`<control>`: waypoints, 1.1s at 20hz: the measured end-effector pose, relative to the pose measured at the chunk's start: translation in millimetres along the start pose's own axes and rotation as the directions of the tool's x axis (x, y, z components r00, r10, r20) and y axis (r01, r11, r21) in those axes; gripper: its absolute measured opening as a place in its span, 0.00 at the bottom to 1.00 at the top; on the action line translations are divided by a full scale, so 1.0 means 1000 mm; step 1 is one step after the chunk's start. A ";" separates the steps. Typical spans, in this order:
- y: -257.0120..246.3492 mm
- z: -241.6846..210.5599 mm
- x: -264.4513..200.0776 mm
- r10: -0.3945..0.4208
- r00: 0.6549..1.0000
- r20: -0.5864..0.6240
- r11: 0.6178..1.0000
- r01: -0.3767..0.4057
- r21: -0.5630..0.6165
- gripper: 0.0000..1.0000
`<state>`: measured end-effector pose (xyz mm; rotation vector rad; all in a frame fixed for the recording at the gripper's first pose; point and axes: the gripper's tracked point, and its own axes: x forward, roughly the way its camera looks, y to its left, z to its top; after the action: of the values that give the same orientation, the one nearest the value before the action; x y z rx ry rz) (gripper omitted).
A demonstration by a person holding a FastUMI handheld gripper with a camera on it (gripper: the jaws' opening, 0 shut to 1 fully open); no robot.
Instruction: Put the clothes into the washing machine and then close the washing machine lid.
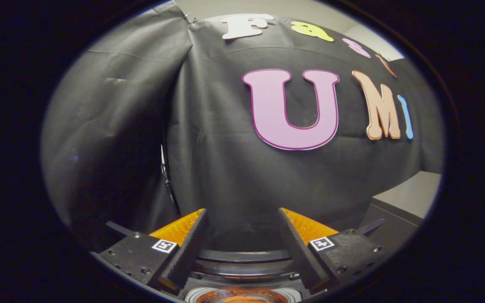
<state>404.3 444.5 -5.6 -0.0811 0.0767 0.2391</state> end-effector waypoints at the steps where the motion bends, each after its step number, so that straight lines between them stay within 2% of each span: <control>1: 0.001 0.000 -0.004 0.002 1.000 0.004 1.000 -0.002 0.000 0.99; 9: -0.006 0.001 -0.013 0.000 1.000 0.010 1.000 0.000 0.003 0.99; 22: -0.004 -0.018 -0.054 -0.036 0.998 0.049 0.999 0.035 0.015 0.99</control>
<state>352.0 426.1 -18.4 -0.0620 0.0284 0.2047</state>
